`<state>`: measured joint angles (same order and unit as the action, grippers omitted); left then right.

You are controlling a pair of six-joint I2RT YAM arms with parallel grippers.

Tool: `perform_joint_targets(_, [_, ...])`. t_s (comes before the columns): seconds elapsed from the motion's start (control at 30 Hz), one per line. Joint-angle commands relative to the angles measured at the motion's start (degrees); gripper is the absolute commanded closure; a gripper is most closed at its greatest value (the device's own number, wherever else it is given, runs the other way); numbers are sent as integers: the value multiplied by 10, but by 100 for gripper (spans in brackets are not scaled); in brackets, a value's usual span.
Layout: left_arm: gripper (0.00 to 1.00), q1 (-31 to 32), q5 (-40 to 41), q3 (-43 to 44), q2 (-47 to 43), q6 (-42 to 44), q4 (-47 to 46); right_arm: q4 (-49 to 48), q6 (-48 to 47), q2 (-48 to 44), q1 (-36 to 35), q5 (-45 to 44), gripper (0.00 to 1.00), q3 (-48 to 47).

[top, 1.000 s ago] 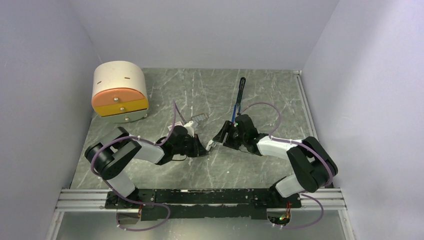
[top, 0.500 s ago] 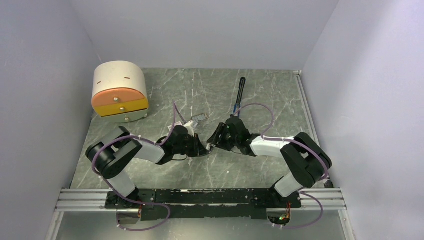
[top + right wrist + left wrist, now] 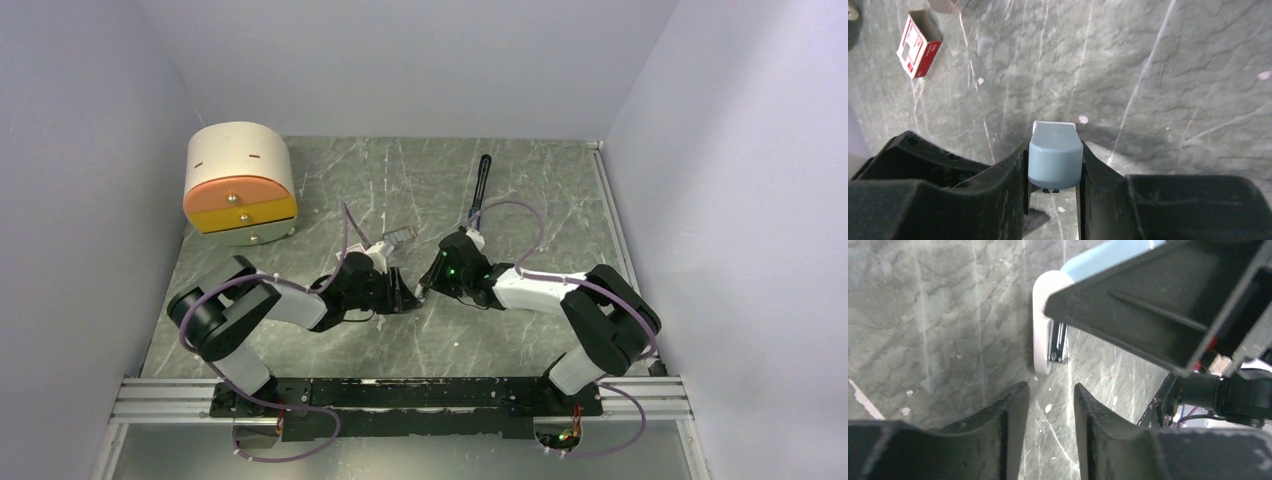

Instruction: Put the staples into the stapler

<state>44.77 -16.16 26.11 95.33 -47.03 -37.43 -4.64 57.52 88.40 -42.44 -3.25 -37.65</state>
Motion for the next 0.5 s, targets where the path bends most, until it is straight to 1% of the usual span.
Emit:
perform_joint_targets(0.0, [47, 3, 37, -14, -48, 24, 51, 52, -59, 5, 1, -77, 79, -43])
perform_joint_targets(0.07, [39, 3, 72, -15, -89, 35, 95, 89, -84, 9, 1, -96, 80, -65])
perform_joint_targets(0.17, [33, 3, 134, -15, -156, 49, 160, 127, -130, 19, 2, -119, 80, -100])
perform_joint_targets(0.37, [29, 3, 248, 12, -286, 79, 289, 206, -224, 71, 17, -116, 79, -192])
perform_joint_targets(0.47, [28, 3, 284, 43, -338, 96, 347, 233, -257, 102, 33, -108, 78, -230])
